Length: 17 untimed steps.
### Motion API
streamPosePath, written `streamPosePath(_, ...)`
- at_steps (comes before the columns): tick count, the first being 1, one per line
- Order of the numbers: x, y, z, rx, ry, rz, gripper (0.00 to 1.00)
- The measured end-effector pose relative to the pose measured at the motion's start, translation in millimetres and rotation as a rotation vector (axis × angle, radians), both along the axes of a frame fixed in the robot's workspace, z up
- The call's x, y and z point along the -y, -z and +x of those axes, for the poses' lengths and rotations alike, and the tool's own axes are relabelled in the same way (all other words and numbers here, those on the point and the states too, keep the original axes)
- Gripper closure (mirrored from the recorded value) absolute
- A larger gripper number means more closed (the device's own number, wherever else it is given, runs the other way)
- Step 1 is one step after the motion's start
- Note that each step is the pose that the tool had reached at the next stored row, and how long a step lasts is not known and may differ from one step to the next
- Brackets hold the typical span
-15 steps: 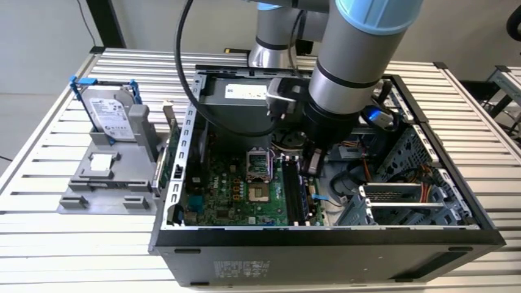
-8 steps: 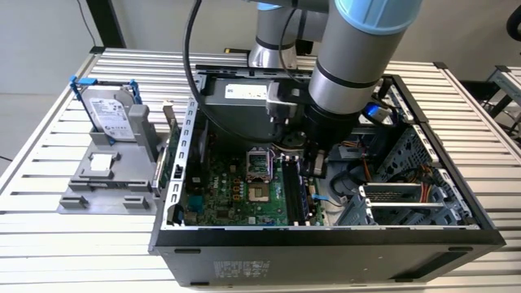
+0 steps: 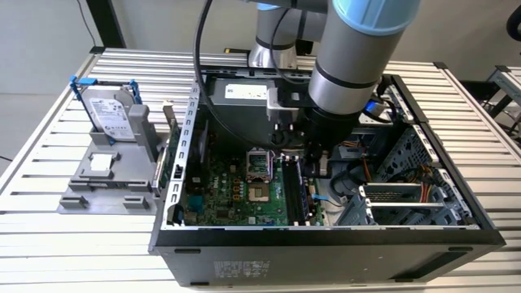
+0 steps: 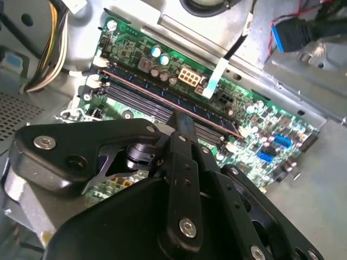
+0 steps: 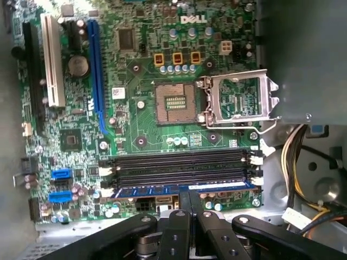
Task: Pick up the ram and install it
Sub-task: 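Press down the ram until it locks into place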
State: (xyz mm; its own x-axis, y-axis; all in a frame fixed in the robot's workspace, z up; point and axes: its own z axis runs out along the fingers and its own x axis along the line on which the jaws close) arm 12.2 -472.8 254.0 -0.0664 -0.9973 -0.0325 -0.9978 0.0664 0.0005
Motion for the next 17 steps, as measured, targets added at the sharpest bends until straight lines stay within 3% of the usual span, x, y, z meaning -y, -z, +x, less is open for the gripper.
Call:
streamPosePath(5, -4.5, 3.0, -0.6, 0.009, -0.033, -0.0002, 1.0)
streamPosePath(8, -7.1, 5.9, -0.8, 0.01, -0.035, 0.0001, 1.0)
streamPosePath(17, -7.2, 20.2, -0.8, 0.0101, -0.035, -0.0008, 1.0)
